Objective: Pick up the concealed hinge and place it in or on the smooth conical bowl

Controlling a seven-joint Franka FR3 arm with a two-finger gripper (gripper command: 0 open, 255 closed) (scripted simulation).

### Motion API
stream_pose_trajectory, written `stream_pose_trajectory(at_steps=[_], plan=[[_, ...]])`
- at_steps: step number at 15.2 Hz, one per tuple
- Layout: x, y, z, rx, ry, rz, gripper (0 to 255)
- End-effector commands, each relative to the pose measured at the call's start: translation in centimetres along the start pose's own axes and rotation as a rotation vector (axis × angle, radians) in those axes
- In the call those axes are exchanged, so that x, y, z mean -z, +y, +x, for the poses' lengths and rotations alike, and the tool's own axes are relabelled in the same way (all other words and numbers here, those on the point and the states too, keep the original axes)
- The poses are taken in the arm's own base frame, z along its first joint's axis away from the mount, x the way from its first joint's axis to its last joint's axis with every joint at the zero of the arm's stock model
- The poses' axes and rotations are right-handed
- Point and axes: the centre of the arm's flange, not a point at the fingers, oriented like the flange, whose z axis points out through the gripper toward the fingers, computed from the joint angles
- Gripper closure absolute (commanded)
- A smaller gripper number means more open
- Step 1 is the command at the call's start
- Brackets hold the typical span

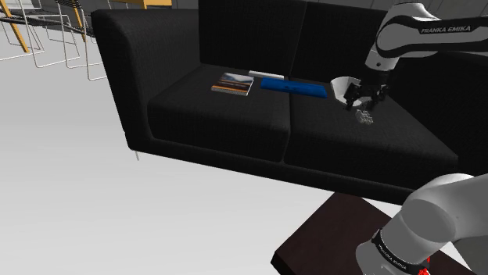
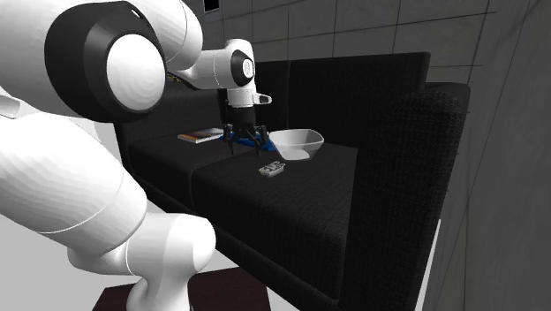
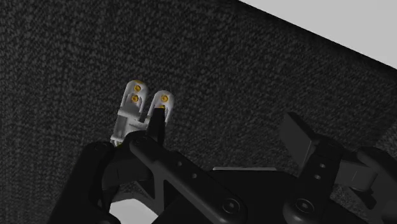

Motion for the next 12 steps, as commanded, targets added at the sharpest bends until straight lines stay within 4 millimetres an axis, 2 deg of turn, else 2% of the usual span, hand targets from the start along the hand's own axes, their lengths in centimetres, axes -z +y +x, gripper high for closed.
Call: stream_pose_trajectory(at_steps=[1,6,12], plan=[[-0.5,2.6,1.7,-0.061,0.010,0.009,0],[-1.8,8.3,4.1,-0.199,0.029,0.032,0],[-5.0,8.2,4.2,-0.199,0.029,0.032,0]])
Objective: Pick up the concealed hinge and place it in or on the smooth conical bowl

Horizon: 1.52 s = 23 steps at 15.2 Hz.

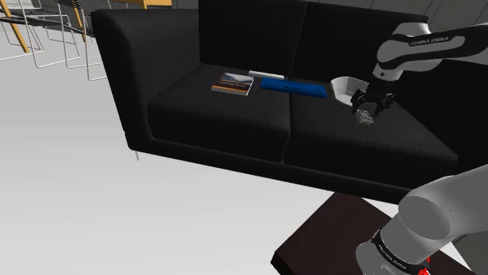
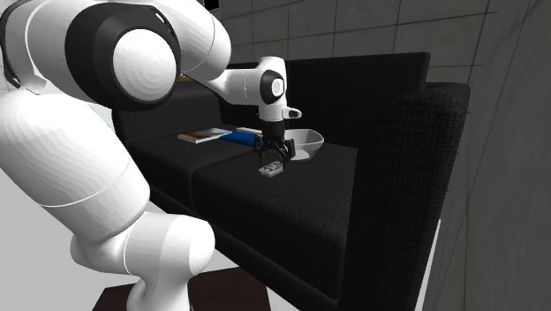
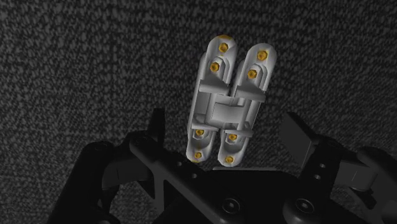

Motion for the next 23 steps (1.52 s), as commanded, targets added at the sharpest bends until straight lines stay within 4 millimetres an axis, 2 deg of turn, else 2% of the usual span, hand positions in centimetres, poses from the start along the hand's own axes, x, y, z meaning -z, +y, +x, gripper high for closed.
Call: stream_pose_trajectory(at_steps=[1,9,10,19,23], plan=[[-1.0,0.0,0.0,-0.001,0.001,0.000,0],[-1.3,0.0,0.0,-0.001,0.001,0.000,0],[-1.3,0.0,0.0,-0.001,0.001,0.000,255],[-1.3,0.0,0.0,-0.001,0.001,0.000,255],[0.8,0.0,0.1,-0.001,0.001,0.000,255]])
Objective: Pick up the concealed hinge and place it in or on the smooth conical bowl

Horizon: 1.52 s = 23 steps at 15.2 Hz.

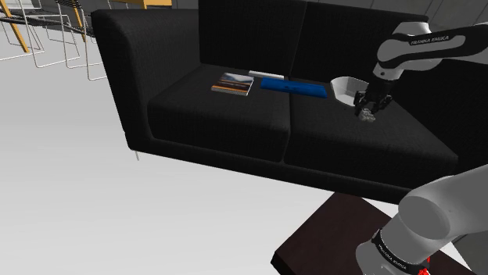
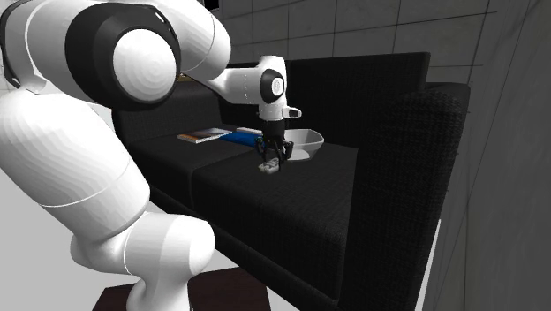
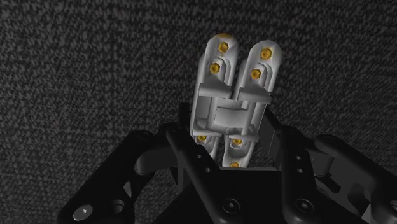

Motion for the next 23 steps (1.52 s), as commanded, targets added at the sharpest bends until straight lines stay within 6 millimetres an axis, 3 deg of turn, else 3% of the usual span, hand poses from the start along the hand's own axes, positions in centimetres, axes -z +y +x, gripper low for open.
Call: stream_pose_trajectory(at_steps=[1,23], plan=[[1.1,0.1,0.0,0.000,-0.001,0.000,255],[12.7,0.0,0.4,0.000,-0.001,0.000,255]])
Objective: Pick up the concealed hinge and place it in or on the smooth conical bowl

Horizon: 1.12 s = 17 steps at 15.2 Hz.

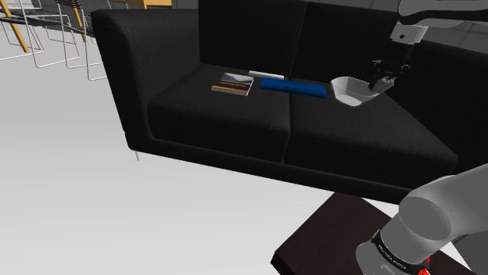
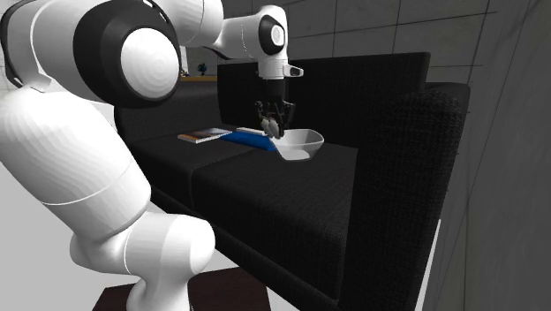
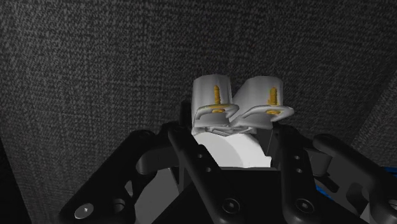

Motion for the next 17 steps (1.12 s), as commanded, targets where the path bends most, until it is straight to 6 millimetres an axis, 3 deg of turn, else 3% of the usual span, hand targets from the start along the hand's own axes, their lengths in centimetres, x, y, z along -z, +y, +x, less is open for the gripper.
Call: stream_pose_trajectory(at_steps=[1,6,17], plan=[[1.2,-0.1,0.0,0.000,0.000,0.000,255],[3.6,-0.1,0.1,0.000,0.000,0.000,255],[3.0,-0.5,14.6,0.000,0.000,0.000,255]])
